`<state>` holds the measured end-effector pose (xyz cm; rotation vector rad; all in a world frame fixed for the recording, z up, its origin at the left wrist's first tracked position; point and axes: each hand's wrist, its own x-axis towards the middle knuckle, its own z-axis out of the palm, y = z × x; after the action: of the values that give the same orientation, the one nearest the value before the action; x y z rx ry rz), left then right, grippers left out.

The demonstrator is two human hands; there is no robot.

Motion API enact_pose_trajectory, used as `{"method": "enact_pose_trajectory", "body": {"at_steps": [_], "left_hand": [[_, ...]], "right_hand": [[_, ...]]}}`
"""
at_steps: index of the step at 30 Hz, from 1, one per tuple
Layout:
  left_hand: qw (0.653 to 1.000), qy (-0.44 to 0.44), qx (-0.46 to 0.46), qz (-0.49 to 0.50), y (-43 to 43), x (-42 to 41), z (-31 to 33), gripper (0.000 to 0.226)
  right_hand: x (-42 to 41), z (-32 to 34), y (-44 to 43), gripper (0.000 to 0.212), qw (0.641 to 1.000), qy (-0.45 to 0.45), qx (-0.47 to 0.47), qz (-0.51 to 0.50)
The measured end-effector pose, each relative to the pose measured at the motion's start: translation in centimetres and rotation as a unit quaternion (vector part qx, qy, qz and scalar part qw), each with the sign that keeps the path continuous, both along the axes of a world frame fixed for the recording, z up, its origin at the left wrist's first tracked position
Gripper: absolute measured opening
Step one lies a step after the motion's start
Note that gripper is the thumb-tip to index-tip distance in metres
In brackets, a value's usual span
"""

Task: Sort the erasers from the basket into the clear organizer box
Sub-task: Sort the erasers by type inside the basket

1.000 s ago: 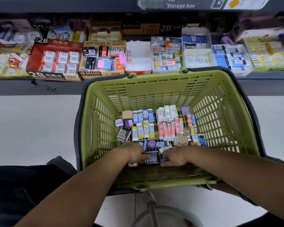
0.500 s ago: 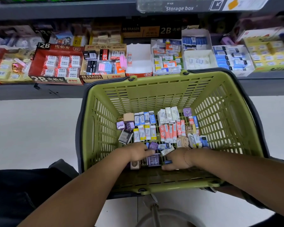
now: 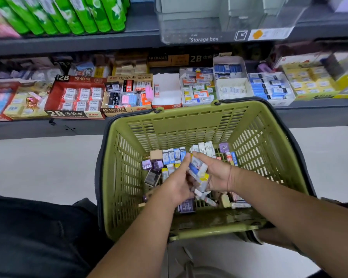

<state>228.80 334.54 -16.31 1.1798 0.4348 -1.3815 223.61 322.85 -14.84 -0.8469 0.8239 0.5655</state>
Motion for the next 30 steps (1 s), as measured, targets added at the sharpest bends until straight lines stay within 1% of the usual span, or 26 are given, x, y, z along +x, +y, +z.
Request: {"method": "enact_pose_trajectory", "body": {"at_steps": [1, 2, 3, 5, 6, 7, 8, 9, 11, 12, 14, 15, 16, 18, 19, 21, 23, 25, 28, 30], "left_hand": [[1.000, 0.006, -0.010, 0.023, -0.5, -0.1, 0.4, 0.056], [0.999, 0.004, -0.014, 0.035, -0.9, -0.1, 0.9, 0.056], [0.999, -0.004, -0.012, 0.036, -1.1, -0.1, 1.2, 0.057], [0.999, -0.029, -0.004, 0.024, -1.1, 0.3, 1.8, 0.054], [0.999, -0.037, -0.007, 0.020, -1.1, 0.6, 2.0, 0.051], [0.999, -0.038, -0.017, 0.018, -1.0, 0.8, 2.1, 0.048], [0.999, -0.039, -0.027, 0.022, -0.9, 0.9, 2.3, 0.046], [0.998, -0.042, -0.030, 0.030, -0.9, 0.9, 2.3, 0.042], [0.997, -0.046, -0.014, 0.054, -0.9, 0.8, 2.1, 0.032], [0.997, -0.037, -0.006, 0.073, -0.8, 0.7, 1.9, 0.026], [0.993, 0.005, -0.009, 0.120, -0.5, 0.7, 1.5, 0.018], [0.990, 0.025, -0.007, 0.141, -0.3, 0.8, 1.3, 0.016], [0.987, 0.037, 0.003, 0.154, 0.0, 1.0, 1.0, 0.015], [0.985, 0.037, 0.027, 0.167, 0.7, 1.7, 0.1, 0.015], [0.983, 0.034, 0.037, 0.179, 1.1, 2.3, -0.3, 0.015], [0.974, 0.028, 0.055, 0.217, 1.8, 3.7, -1.0, 0.015], [0.967, 0.018, 0.080, 0.241, 2.5, 5.1, -1.8, 0.021], [0.963, 0.008, 0.105, 0.249, 3.1, 5.8, -2.5, 0.025], [0.957, 0.015, 0.113, 0.265, 3.6, 6.0, -3.3, 0.012], [0.953, 0.008, 0.126, 0.275, 3.9, 6.3, -4.0, 0.022]], "right_hand": [[0.3, 0.4, 0.2, 0.046, 1.000, 0.000, -0.027, -0.016], [0.6, 0.7, 0.4, 0.048, 0.997, 0.000, -0.080, -0.012], [0.8, 0.9, 0.7, 0.057, 0.989, 0.005, -0.150, 0.006], [1.0, 1.3, 1.1, 0.075, 0.957, 0.017, -0.277, 0.085], [1.0, 1.5, 1.1, 0.076, 0.942, 0.010, -0.316, 0.115], [1.0, 1.6, 1.1, 0.073, 0.934, -0.001, -0.334, 0.125], [1.0, 1.7, 0.9, 0.070, 0.935, -0.014, -0.334, 0.119], [1.0, 1.8, 0.7, 0.068, 0.943, -0.026, -0.315, 0.102], [0.8, 2.0, -0.2, 0.057, 0.971, -0.043, -0.229, 0.055], [0.5, 2.1, -0.9, 0.049, 0.981, -0.044, -0.185, 0.040], [-0.1, 2.3, -2.4, 0.029, 0.990, -0.048, -0.126, 0.047], [-0.3, 2.3, -3.0, 0.022, 0.991, -0.049, -0.112, 0.050], [-0.6, 2.3, -3.3, 0.023, 0.992, -0.046, -0.112, 0.040], [-0.9, 1.8, -3.5, 0.038, 0.990, -0.019, -0.138, -0.024], [-1.0, 1.4, -3.5, 0.042, 0.987, 0.002, -0.153, -0.059], [-0.7, 0.8, -3.0, 0.035, 0.979, 0.030, -0.181, -0.092], [-0.1, 0.2, -2.3, 0.025, 0.971, 0.057, -0.226, -0.060], [0.8, -0.7, -1.5, 0.027, 0.955, 0.074, -0.288, -0.021], [2.3, -2.7, 0.1, 0.031, 0.943, 0.070, -0.324, -0.029], [3.6, -3.9, 1.5, 0.027, 0.937, 0.064, -0.342, -0.006]]}}
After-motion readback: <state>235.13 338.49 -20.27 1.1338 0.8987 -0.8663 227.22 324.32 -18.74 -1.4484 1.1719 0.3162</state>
